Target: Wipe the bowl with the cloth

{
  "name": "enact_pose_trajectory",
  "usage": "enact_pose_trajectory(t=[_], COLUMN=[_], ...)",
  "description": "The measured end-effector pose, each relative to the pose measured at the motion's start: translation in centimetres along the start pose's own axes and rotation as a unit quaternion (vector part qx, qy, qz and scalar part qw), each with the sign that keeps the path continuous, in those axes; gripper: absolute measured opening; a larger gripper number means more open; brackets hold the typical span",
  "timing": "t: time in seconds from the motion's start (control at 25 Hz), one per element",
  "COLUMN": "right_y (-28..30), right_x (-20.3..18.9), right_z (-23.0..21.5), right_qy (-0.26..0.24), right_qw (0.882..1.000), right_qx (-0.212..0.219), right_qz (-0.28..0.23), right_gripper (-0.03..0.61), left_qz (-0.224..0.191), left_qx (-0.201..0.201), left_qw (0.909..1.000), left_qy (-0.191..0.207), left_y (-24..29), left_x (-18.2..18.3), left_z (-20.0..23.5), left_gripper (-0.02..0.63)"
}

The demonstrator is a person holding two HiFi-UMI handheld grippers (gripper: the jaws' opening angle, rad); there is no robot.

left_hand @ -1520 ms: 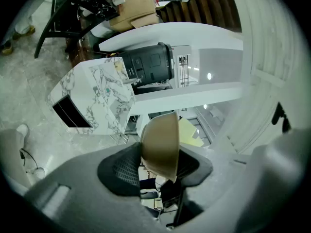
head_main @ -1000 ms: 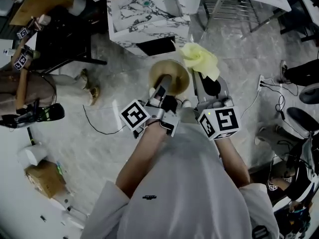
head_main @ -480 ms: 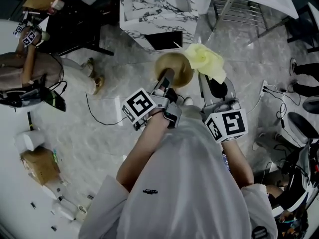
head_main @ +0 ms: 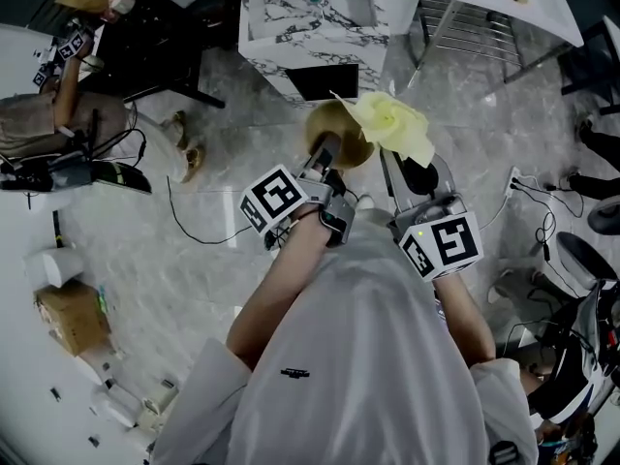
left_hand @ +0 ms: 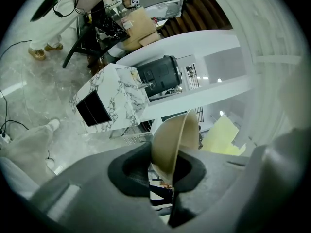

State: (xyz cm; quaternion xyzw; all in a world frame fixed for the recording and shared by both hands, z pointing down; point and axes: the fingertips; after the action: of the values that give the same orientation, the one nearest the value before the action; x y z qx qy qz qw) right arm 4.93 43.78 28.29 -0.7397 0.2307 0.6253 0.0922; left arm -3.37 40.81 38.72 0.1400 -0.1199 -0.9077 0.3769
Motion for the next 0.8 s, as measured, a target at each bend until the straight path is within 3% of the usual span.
enact_pose_trajectory(t=[0.4,0.8], right_y=[7.0,22.8], right_x=[-0.3,1.5], right_z=[-3.7,-9.9], right_qy=[0.008,0.006], right_qw=[1.000,0.999], right_qx=[-0.015,-0.036], right_qz=[0.003,0.030], right_gripper=[0.041,0.041], left_qz=[0.006,0.040], left_qx=[0.015,0.030], left_qw=[0.9998,0.9983], left_qy=[-0.007,-0.031], left_y=[5.8,17.0], left_x=[4.7,16.6], left_z=[2.0,2.7], left_gripper=[0.058,0.058])
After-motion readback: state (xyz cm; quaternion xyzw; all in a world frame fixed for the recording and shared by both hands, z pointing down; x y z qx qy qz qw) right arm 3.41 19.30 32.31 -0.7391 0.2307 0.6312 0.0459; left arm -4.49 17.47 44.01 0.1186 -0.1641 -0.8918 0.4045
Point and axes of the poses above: the fingertips, and each gripper's own axes: y forward along the fingers, z to its left, x out of its top, and after that the axes turned 2 degrees about -y, right-handed
